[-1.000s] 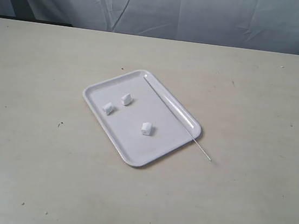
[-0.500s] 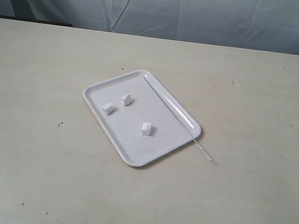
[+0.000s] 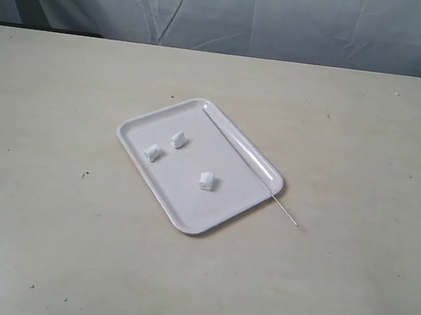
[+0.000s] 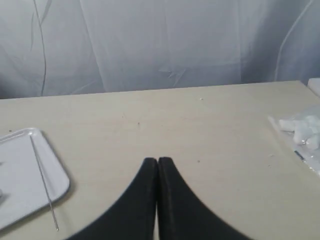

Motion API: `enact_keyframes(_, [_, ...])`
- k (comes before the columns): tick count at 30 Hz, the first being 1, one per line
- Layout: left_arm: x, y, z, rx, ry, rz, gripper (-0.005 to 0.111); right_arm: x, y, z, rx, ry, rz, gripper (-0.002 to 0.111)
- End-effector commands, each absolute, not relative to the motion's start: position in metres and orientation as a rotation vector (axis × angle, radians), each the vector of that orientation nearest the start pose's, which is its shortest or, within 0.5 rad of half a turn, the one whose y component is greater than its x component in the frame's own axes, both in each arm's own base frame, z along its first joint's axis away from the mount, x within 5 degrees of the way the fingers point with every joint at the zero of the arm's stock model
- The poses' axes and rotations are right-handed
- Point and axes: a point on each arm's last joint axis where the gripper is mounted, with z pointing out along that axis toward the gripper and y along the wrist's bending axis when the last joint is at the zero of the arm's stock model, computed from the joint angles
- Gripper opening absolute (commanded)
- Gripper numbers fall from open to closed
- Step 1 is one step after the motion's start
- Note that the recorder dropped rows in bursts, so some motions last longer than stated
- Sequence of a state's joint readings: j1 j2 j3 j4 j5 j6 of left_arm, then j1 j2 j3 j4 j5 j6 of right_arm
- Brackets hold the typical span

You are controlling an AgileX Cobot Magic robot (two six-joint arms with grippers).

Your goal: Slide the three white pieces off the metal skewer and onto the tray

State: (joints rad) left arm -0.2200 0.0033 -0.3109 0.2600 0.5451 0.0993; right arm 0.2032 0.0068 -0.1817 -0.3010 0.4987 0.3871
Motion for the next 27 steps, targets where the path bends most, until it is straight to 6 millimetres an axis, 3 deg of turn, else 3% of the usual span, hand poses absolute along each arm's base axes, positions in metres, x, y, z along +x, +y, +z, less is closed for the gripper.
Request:
enact_keyframes(1, [0.038,-0.001,0.252,0.301,1.680,0.089,0.000,0.048,0.001,0.211,-0.066,1.806,0.090,-0.001])
enact_keyframes(6, [0.043,-0.003,0.232,0.216,1.757,0.027,0.000,0.051,0.002,0.191,-0.113,1.838,0.068,-0.001])
enact_keyframes(11, [0.046,0.000,0.221,0.155,1.777,0.088,0.000,0.052,0.002,0.179,0.061,1.871,0.137,-0.001])
enact_keyframes(15, [0.049,0.004,0.204,0.085,1.819,0.147,0.000,0.055,-0.002,0.190,0.141,1.730,0.086,-0.001])
enact_keyframes(19, [0.053,0.004,0.181,0.051,1.841,0.132,0.000,0.055,-0.002,0.189,0.147,1.742,0.081,-0.001])
enact_keyframes(27, [0.054,0.003,0.183,0.044,1.814,0.115,0.000,0.055,-0.002,0.189,0.150,1.747,0.083,-0.001])
